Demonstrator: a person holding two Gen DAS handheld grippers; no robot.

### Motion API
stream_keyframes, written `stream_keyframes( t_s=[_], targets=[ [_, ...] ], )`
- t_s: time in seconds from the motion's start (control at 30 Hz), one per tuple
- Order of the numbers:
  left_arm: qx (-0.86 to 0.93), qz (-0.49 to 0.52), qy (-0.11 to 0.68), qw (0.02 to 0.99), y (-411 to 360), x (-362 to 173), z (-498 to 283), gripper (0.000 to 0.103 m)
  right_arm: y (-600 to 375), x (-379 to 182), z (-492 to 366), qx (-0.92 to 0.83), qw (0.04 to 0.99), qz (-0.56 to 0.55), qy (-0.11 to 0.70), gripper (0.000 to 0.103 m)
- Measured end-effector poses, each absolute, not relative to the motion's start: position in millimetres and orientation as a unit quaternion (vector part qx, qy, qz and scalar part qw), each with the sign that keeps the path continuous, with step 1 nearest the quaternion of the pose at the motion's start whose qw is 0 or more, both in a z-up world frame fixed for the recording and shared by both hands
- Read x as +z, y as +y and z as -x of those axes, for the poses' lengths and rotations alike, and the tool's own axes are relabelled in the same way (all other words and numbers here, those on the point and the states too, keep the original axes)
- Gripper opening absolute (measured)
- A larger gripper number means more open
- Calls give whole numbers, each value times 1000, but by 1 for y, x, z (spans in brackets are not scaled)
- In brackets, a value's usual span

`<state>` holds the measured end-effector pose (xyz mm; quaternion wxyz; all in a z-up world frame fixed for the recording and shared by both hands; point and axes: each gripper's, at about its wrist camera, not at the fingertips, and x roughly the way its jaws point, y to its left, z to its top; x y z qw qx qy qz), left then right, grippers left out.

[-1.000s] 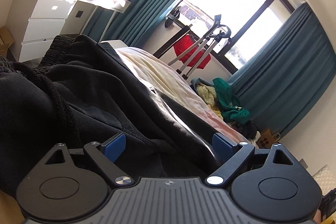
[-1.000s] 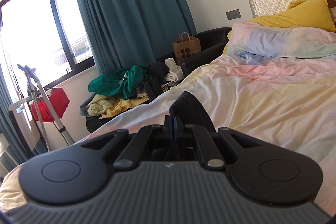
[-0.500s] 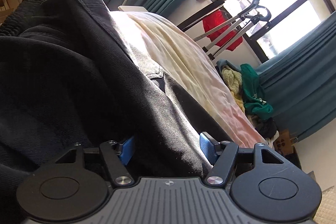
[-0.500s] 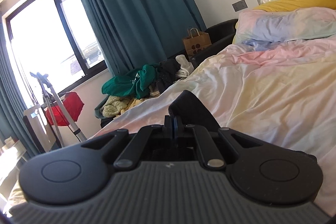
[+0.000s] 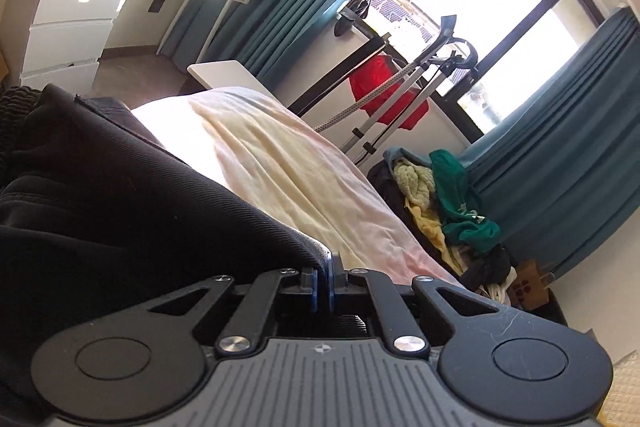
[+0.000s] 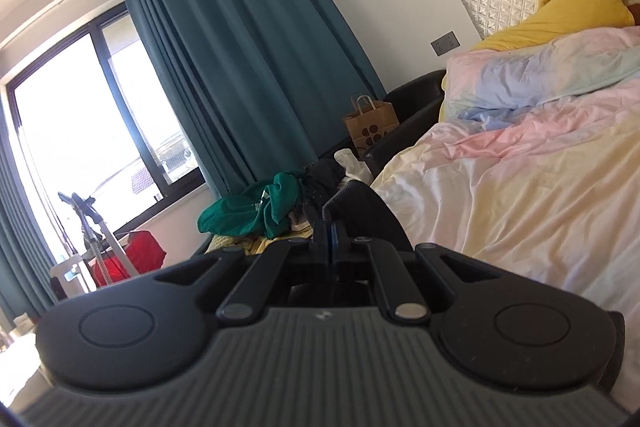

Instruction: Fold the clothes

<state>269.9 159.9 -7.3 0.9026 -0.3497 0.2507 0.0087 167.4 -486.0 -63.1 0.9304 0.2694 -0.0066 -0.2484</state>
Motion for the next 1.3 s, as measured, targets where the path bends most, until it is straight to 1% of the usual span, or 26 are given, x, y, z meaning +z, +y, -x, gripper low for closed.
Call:
stream_keyframes(
  t_s=[0.07, 0.13, 0.23, 0.33, 0.43, 0.53, 0.6, 0.7, 0.73, 0.77, 0.9, 0.97, 1.0, 1.13, 1.2, 1.23, 1.3],
  targets=[
    [20, 353, 239, 905, 163, -2, -296, 5, -489, -51, -183, -261, 931, -254, -10, 5],
    [35, 352, 237, 905, 165, -4, -329, 5, -505, -48, -210, -286, 919, -272, -3, 3],
    [57, 353, 251, 900, 161, -26, -390, 5, -535, -59, -265, -309, 906, -287, 30, 3],
    [86, 321, 275, 902, 153, -60, -439, 5, -555, -84, -311, -327, 897, -288, 73, 3],
    [106, 297, 319, 894, 149, -93, -471, 7, -552, -105, -322, -318, 903, -278, 85, 3],
    [101, 287, 327, 895, 149, -104, -476, 9, -527, -115, -300, -291, 915, -270, 68, 3],
    [87, 273, 329, 900, 149, -98, -469, 11, -510, -122, -284, -275, 917, -280, 70, 3],
    [68, 241, 328, 911, 139, -75, -446, 25, -483, -128, -267, -259, 924, -263, 102, 3],
    [63, 228, 322, 917, 133, -65, -435, 37, -474, -128, -259, -253, 926, -259, 111, 3],
    [57, 215, 316, 922, 127, -54, -425, 46, -467, -126, -252, -245, 928, -255, 119, 3],
    [25, 164, 286, 944, 93, -10, -365, 53, -438, -109, -221, -199, 939, -238, 148, 4],
    [17, 144, 279, 949, 76, 3, -334, 58, -428, -93, -199, -179, 943, -236, 153, 5],
    [7, 136, 281, 950, 66, 9, -316, 59, -423, -85, -187, -169, 944, -235, 156, 5],
    [-36, 104, 292, 950, 22, 18, -254, 64, -408, -58, -143, -118, 953, -224, 167, 5],
    [-56, 84, 295, 950, -1, 17, -227, 64, -403, -47, -120, -96, 957, -218, 168, 5],
    [-66, 75, 295, 950, -11, 16, -217, 66, -402, -43, -109, -87, 958, -215, 166, 5],
    [-90, 54, 292, 951, -31, 14, -198, 73, -401, -42, -91, -85, 959, -215, 162, 6]
  ],
)
